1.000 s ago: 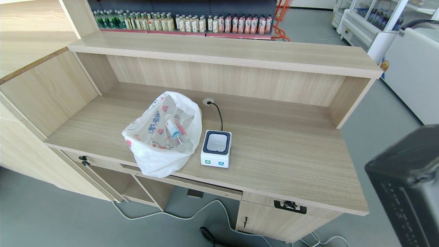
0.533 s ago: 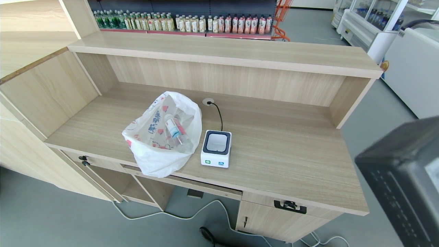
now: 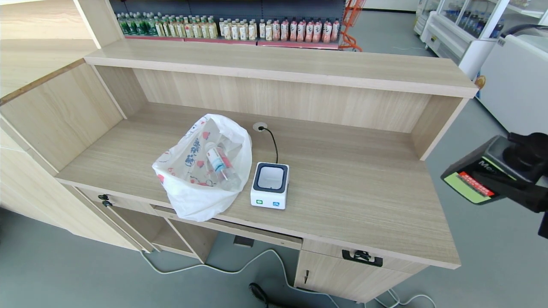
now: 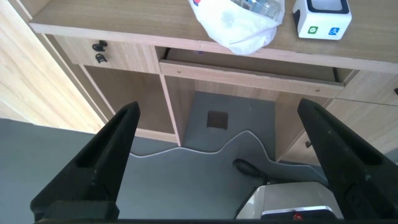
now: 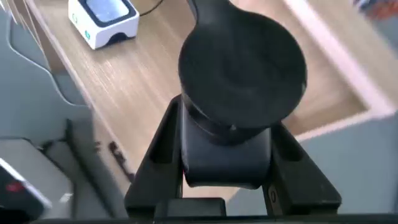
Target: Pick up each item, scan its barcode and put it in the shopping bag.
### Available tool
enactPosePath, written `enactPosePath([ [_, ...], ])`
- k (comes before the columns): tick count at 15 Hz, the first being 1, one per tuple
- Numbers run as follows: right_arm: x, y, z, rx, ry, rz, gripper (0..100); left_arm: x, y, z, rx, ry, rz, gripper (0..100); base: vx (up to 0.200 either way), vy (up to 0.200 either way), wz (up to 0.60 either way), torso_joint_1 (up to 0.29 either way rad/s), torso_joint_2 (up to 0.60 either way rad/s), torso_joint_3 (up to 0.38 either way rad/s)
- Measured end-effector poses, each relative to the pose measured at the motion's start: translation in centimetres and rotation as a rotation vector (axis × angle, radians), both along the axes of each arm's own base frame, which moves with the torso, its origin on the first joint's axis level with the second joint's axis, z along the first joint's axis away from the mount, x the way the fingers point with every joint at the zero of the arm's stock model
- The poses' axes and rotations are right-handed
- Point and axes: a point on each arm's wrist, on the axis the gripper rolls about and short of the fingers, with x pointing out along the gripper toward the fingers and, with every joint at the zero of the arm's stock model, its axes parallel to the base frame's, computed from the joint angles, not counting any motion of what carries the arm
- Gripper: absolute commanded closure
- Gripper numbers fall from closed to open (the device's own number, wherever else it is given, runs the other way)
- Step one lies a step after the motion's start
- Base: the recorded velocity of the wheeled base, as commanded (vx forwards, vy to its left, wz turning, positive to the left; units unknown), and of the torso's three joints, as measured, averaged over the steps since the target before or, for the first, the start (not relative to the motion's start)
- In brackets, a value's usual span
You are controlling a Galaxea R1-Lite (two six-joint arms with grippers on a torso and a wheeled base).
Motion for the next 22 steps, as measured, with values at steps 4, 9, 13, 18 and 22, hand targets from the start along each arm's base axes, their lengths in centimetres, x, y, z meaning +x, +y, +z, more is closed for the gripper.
enactPosePath([
  [4,1.2,0.5,0.8,0.617,0.316,-0.068,100,0.0,0.0,0.0,0.000,0.000,0.000,0,0.000,0.000,0.00,0.000,0.00,0.000],
  [9,5.5,2.3,1.1,0.948,0.395,-0.007,100,0.0,0.0,0.0,0.000,0.000,0.000,0,0.000,0.000,0.00,0.000,0.00,0.000],
  [13,7.9,3.4,-0.5,0.924,0.454,-0.012,100,0.0,0.0,0.0,0.000,0.000,0.000,0,0.000,0.000,0.00,0.000,0.00,0.000],
  [18,8.6,4.2,-2.1,0.916,0.471,0.009,100,0.0,0.0,0.0,0.001,0.000,0.000,0,0.000,0.040,0.00,0.000,0.00,0.000],
  [22,9.3,5.2,-2.6,0.910,0.471,0.044,100,0.0,0.0,0.0,0.003,0.000,0.001,0,0.000,0.200,0.00,0.000,0.00,0.002],
])
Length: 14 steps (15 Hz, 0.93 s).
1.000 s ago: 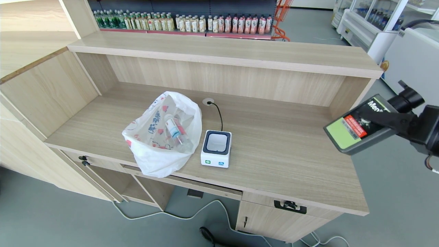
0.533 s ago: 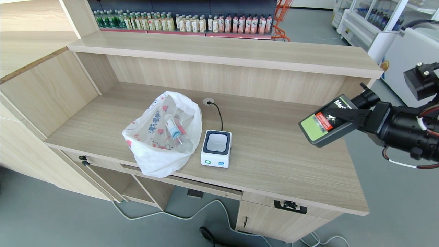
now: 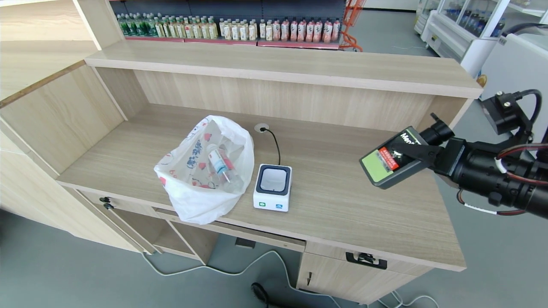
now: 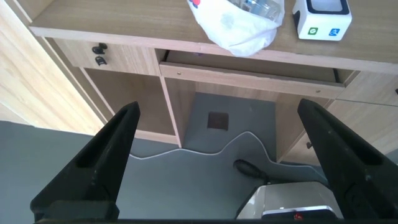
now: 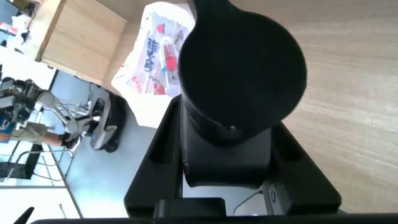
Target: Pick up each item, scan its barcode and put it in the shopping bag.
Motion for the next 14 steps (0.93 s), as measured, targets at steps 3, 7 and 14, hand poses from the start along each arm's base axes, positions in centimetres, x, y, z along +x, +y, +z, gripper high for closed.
enactPosePath([
  [3,1.8,0.8,-0.5,-0.003,-0.035,-0.036,100,0.0,0.0,0.0,-0.001,0.000,-0.001,0,0.000,0.200,0.00,0.004,0.00,0.001],
  [7,4.8,1.9,-1.2,-0.032,-0.024,-0.206,100,0.0,0.0,0.0,0.000,0.000,-0.001,0,0.000,0.200,0.00,0.001,0.00,0.002],
  [14,7.0,3.9,-2.8,-0.050,0.022,-0.196,100,0.0,0.0,0.0,0.004,0.000,-0.001,0,0.000,0.086,0.00,0.001,0.00,0.001],
])
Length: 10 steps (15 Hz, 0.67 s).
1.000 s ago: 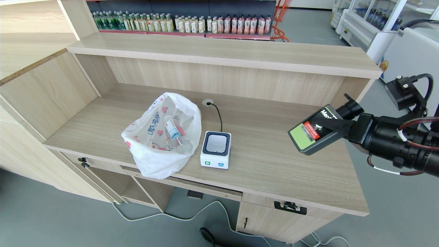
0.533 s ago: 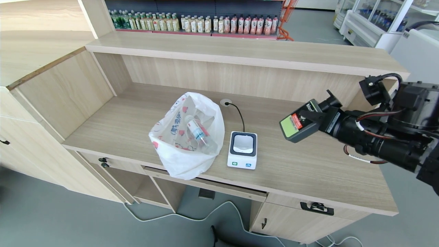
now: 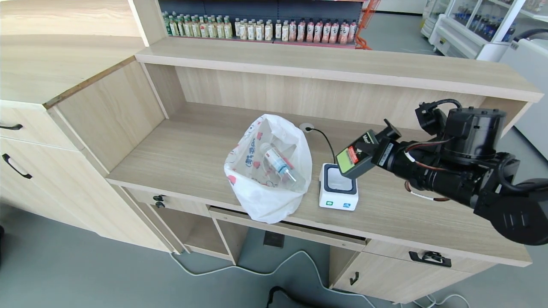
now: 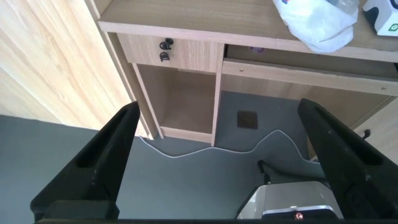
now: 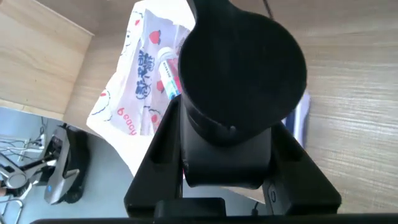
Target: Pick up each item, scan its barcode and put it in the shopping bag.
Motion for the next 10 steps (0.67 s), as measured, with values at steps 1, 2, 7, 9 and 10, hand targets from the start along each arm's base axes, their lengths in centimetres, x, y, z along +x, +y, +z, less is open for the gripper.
enactPosePath([
  [1,0.1,0.1,-0.2,-0.004,0.006,-0.010,100,0.0,0.0,0.0,0.000,0.000,0.000,0,0.000,0.000,0.00,0.000,0.00,0.000],
  [2,0.3,0.2,-0.5,-0.010,0.014,-0.025,100,0.0,0.0,0.0,0.000,0.000,0.001,0,0.000,0.000,0.00,0.000,0.00,0.000],
  [7,0.9,0.3,-1.8,-0.034,0.042,-0.096,100,0.0,0.0,0.0,-0.002,0.000,0.001,0,0.000,0.000,0.00,0.000,0.00,0.000],
  [9,1.0,0.6,-2.0,-0.027,0.054,-0.070,100,0.0,0.0,0.0,0.000,0.000,-0.001,0,0.000,0.000,0.00,0.000,0.00,0.000],
  [10,1.0,0.5,-2.1,-0.023,0.056,-0.050,100,0.0,0.0,0.0,0.000,0.000,0.000,0,0.000,0.000,0.00,0.000,0.00,0.000],
])
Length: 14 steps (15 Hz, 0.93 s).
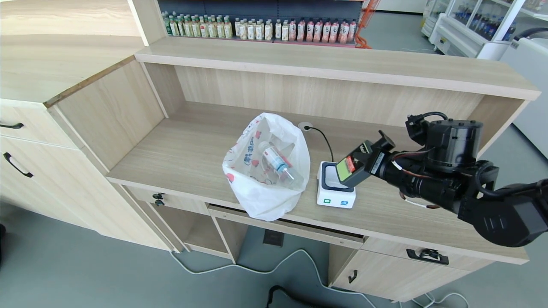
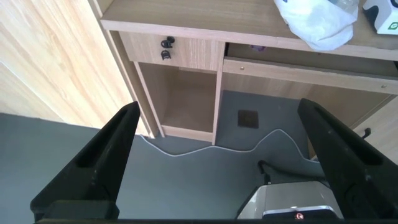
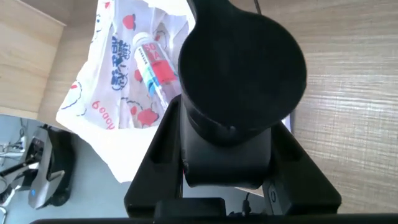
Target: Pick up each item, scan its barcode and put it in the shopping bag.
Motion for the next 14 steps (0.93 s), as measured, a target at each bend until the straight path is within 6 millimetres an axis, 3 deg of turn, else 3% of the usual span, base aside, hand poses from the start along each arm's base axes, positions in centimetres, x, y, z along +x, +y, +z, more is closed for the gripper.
enactPosePath([
  [8,0.7,0.4,-0.3,0.004,-0.037,0.049,100,0.0,0.0,0.0,-0.001,0.000,0.000,0,0.000,0.000,0.00,0.000,0.00,0.000],
  [14,1.7,0.7,-1.7,-0.026,-0.046,0.051,100,0.0,0.0,0.0,-0.001,0.000,0.001,0,0.000,0.000,0.00,0.000,0.00,0.000],
])
